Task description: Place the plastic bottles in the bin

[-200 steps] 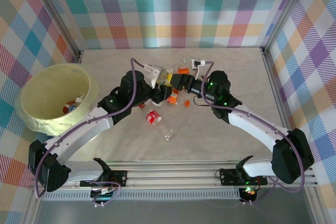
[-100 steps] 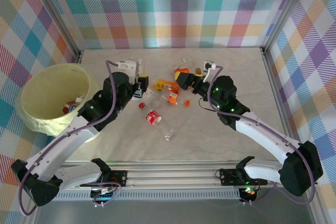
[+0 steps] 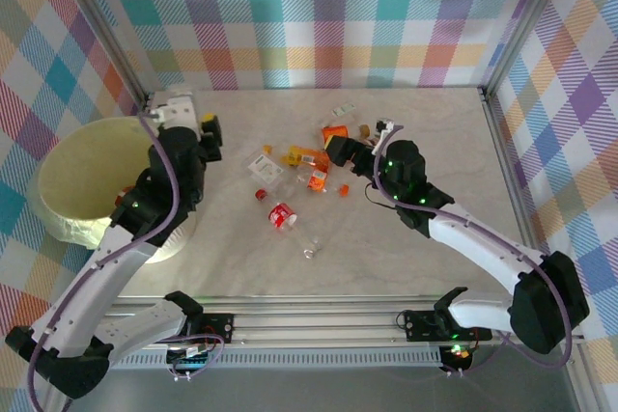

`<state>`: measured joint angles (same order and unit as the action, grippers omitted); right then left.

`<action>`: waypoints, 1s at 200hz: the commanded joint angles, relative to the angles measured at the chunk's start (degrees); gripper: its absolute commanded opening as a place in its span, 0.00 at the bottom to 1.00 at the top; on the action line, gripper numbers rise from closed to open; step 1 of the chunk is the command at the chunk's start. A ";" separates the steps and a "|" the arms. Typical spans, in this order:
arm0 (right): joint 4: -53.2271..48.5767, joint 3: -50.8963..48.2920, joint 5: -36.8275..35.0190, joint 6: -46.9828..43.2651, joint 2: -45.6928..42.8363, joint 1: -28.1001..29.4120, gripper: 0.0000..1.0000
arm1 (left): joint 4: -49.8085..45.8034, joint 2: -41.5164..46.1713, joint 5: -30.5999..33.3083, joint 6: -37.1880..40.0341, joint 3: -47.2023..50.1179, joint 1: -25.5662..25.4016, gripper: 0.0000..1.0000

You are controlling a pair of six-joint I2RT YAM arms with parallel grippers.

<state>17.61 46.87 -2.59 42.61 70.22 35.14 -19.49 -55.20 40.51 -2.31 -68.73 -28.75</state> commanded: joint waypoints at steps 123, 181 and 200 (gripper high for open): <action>-1.40 1.64 0.34 -3.46 0.37 0.20 1.00 | 11.90 4.83 -8.92 -46.16 11.96 43.59 0.46; 0.12 0.48 -0.59 -5.59 -0.04 0.21 1.00 | 7.18 0.82 -3.24 -60.71 12.31 44.85 0.52; -0.05 1.48 0.01 -5.61 0.39 0.20 1.00 | 5.70 -0.19 -2.12 -65.76 12.72 45.06 0.58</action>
<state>16.14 46.92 -2.59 38.46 71.11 35.14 -12.36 -54.68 35.24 -58.89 -56.58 15.31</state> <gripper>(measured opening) 0.996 0.559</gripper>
